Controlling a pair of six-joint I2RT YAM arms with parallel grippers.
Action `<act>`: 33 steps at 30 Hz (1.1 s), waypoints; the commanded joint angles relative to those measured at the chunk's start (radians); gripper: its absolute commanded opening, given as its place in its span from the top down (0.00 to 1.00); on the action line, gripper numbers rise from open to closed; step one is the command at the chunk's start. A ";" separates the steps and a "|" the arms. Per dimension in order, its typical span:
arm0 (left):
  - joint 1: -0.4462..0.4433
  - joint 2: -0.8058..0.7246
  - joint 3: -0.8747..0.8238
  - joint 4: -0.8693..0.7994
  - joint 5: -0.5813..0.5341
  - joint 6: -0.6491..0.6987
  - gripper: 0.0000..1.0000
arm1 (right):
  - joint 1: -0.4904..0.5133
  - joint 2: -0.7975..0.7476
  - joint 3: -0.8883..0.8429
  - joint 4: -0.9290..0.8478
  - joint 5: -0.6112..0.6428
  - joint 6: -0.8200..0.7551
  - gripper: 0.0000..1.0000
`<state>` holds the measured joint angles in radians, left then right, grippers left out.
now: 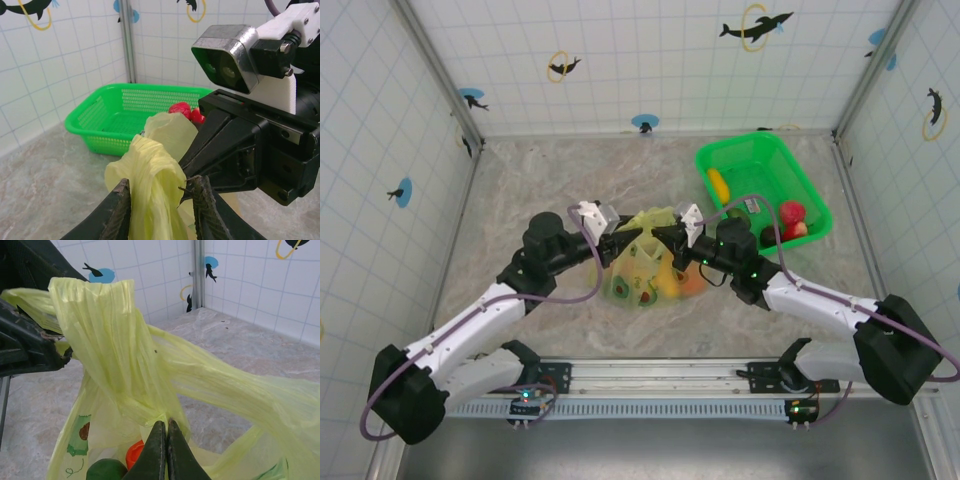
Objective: Place the fake fruits into the plastic bag and tie a complex knot
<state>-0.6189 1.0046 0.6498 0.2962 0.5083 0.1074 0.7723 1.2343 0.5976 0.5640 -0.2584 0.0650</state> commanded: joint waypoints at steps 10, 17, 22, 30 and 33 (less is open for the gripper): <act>0.005 0.054 0.065 0.020 -0.015 0.026 0.69 | 0.003 0.004 0.041 0.009 -0.018 0.007 1.00; 0.005 0.071 0.071 0.009 0.038 0.041 0.97 | 0.000 -0.006 0.039 -0.014 -0.003 -0.008 1.00; 0.005 0.054 0.056 0.012 0.047 0.066 1.00 | -0.002 -0.062 0.065 -0.142 0.039 -0.065 0.72; 0.004 -0.002 -0.022 0.087 0.037 0.119 1.00 | -0.026 -0.224 0.206 -0.557 0.009 -0.407 0.54; 0.001 -0.007 -0.037 0.099 0.050 0.131 1.00 | -0.026 -0.176 0.307 -0.665 -0.004 -0.553 0.49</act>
<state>-0.6189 1.0122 0.6327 0.3458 0.5308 0.1940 0.7509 1.0267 0.8192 0.0830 -0.2462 -0.2871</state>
